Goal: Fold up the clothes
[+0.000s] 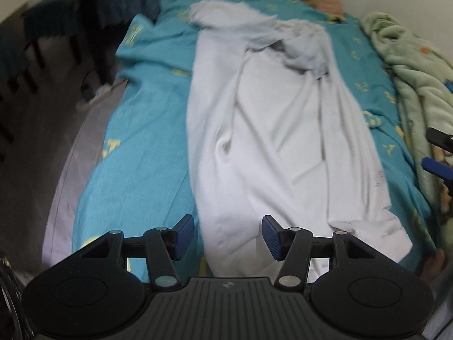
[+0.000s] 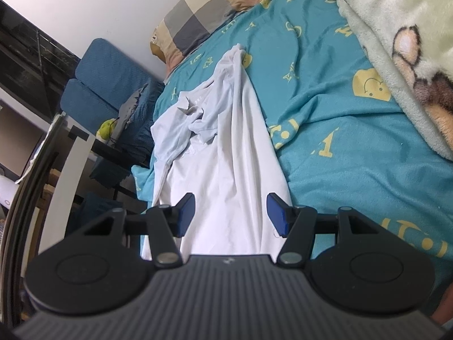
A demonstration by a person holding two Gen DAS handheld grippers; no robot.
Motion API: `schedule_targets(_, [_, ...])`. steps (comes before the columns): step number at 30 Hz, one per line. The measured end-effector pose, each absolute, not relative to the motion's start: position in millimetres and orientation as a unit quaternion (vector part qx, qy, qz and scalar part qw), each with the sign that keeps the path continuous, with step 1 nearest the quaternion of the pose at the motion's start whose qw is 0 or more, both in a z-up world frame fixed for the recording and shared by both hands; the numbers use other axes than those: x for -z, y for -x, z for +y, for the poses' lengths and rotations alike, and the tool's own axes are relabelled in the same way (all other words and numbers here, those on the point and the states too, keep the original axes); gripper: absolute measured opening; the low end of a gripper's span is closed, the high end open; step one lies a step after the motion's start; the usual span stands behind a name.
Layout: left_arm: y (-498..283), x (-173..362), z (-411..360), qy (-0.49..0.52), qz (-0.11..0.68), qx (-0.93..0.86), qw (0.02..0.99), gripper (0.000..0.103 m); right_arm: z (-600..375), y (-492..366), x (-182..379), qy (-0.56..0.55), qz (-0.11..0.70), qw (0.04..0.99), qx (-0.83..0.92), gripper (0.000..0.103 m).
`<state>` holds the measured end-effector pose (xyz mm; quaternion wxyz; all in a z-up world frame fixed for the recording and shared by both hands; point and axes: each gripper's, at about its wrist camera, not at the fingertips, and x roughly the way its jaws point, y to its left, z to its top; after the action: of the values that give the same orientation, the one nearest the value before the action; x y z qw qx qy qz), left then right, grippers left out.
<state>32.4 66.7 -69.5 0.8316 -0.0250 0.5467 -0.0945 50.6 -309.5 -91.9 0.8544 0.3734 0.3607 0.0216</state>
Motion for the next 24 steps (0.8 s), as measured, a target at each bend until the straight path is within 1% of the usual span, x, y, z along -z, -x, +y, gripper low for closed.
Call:
schedule_targets(3, [-29.8, 70.4, 62.4, 0.017, 0.555, 0.097, 0.826, 0.053, -305.8, -56.4, 90.2, -0.378, 0.355, 0.854, -0.035, 0.059])
schedule_targets(5, [-20.6, 59.9, 58.6, 0.003, 0.539, 0.105, 0.836, 0.053, -300.3, -69.0, 86.3, -0.388, 0.355, 0.849, -0.057, 0.059])
schedule_targets(7, [-9.7, 52.4, 54.2, -0.006, 0.527, 0.112, 0.842, 0.055, -290.5, -93.4, 81.9, -0.398, 0.359, 0.840, -0.086, 0.059])
schedule_targets(11, [10.5, 54.3, 39.0, -0.030, 0.523, 0.118, 0.843, 0.055, -267.7, -159.4, 81.8, -0.418, 0.373, 0.817, -0.136, 0.059])
schedule_targets(16, [7.7, 74.4, 31.3, -0.061, 0.532, 0.087, 0.840, 0.056, -231.0, -247.8, 114.0, -0.423, 0.398, 0.799, -0.160, 0.059])
schedule_targets(21, [-1.1, 92.7, 31.5, -0.053, 0.557, 0.072, 0.826, 0.055, -210.4, -308.2, 160.4, -0.416, 0.405, 0.799, -0.157, 0.059])
schedule_targets(23, [-2.2, 95.7, 30.1, -0.056, 0.559, 0.073, 0.824, 0.046, -207.3, -328.2, 174.9, -0.409, 0.406, 0.802, -0.156, 0.058])
schedule_targets(24, [-2.2, 96.8, 29.2, -0.058, 0.559, 0.073, 0.824, 0.033, -206.0, -336.1, 180.2, -0.407, 0.403, 0.804, -0.158, 0.058])
